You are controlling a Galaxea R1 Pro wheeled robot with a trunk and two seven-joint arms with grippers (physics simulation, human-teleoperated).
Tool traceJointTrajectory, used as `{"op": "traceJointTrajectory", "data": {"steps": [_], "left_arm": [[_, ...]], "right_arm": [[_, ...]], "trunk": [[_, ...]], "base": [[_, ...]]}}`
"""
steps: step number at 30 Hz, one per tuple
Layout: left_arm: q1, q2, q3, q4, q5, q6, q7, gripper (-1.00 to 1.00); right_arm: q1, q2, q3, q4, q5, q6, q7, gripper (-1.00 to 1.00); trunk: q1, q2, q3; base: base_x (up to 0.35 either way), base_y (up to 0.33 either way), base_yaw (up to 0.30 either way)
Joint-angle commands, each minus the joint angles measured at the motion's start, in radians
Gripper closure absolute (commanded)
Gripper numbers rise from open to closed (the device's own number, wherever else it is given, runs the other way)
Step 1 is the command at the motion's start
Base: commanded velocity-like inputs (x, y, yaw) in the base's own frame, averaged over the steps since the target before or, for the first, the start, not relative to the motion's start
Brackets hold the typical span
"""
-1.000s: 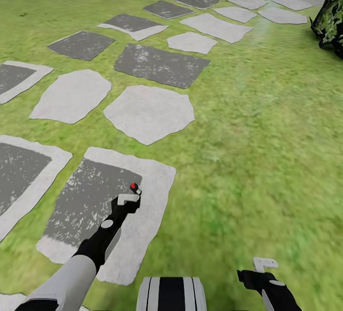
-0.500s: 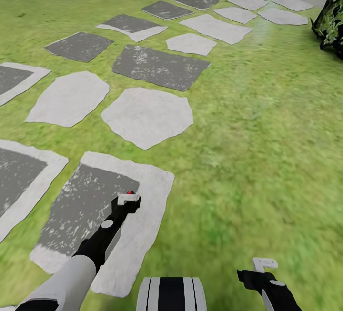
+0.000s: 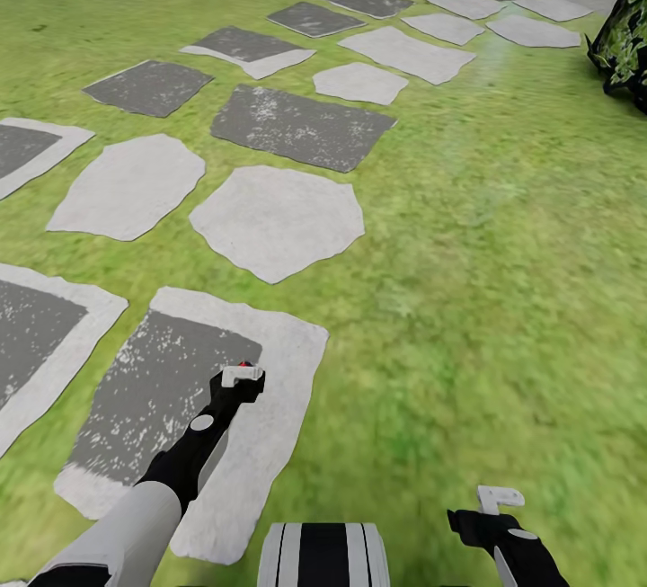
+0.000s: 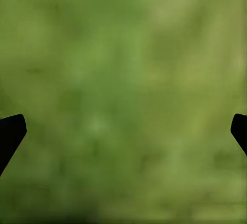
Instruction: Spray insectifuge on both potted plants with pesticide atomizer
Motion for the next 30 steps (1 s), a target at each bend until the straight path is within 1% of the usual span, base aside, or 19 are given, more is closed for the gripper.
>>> {"op": "traceJointTrajectory", "data": {"steps": [1,9,26,30], "left_arm": [[0.0,0.0,0.001,0.001,-0.006,-0.003,-0.001,-1.0],[0.0,0.0,0.001,0.001,-0.006,-0.003,-0.001,-1.0],[0.0,0.0,0.001,0.001,-0.006,-0.003,-0.001,-1.0],[0.0,0.0,0.001,0.001,-0.006,-0.003,-0.001,-1.0]], "right_arm": [[0.0,0.0,0.0,-0.002,0.0,0.005,0.0,-1.0],[0.0,0.0,0.0,-0.001,0.0,0.005,0.001,-1.0],[0.0,0.0,0.0,-0.001,0.001,0.005,0.0,-1.0],[0.0,0.0,0.0,-0.002,0.0,0.005,0.0,-1.0]], "trunk": [[0.0,0.0,-0.004],[0.004,-0.002,-0.035],[0.004,-0.002,-0.035],[0.004,-0.002,-0.035]], "base": [[0.0,0.0,0.0],[0.0,0.0,0.0],[0.0,0.0,0.0],[0.145,0.0,0.0]]}}
